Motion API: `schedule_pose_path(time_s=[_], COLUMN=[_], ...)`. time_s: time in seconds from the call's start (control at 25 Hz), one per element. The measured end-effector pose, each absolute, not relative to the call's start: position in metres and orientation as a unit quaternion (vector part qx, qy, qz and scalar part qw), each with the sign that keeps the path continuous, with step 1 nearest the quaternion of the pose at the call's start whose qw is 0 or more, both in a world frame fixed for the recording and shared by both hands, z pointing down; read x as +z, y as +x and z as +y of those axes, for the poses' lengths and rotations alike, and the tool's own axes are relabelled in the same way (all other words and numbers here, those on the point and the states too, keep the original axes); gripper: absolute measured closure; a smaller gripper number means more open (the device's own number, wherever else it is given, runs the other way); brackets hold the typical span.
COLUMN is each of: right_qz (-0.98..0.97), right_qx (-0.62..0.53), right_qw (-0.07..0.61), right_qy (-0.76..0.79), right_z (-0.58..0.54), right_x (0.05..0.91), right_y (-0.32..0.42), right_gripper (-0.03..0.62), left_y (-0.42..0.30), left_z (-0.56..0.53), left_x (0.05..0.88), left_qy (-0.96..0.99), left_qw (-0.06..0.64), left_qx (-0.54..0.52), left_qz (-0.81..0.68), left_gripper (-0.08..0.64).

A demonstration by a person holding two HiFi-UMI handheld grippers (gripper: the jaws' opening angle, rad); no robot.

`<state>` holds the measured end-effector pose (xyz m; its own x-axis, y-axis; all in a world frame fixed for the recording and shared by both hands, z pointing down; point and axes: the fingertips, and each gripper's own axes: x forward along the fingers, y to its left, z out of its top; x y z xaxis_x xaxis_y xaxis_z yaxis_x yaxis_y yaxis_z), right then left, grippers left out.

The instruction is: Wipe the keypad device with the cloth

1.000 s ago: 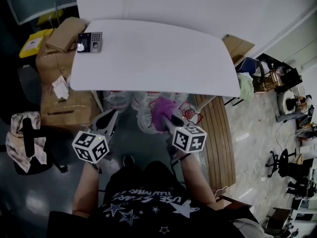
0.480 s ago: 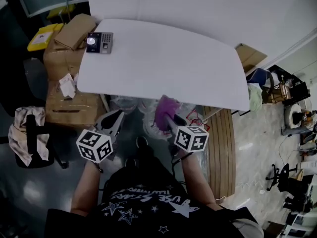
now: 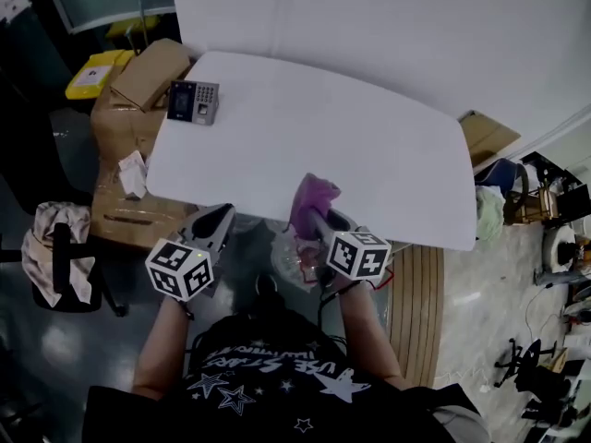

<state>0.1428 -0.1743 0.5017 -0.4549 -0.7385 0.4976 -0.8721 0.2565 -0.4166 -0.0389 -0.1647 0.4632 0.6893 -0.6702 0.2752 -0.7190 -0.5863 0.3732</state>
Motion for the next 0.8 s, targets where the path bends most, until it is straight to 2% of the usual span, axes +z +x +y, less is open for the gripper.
schedule_pose_path(time_s=[0.32, 0.8], right_qz=[-0.807, -0.810], right_qx=[0.330, 0.341], right_qw=[0.109, 0.101], right_qy=[0.478, 0.467], right_z=[-0.214, -0.231], right_x=[0.505, 0.516], right_y=[0.166, 0.165], right_gripper=[0.495, 0.495], left_y=[-0.022, -0.041], left_z=[-0.187, -0.206], left_x=[0.463, 0.464], left_qy=[0.873, 0.850], left_qw=[0.225, 0.217], left_qx=[0.050, 0.044], left_qz=[-0.430, -0.478], left_gripper=[0.543, 0.543])
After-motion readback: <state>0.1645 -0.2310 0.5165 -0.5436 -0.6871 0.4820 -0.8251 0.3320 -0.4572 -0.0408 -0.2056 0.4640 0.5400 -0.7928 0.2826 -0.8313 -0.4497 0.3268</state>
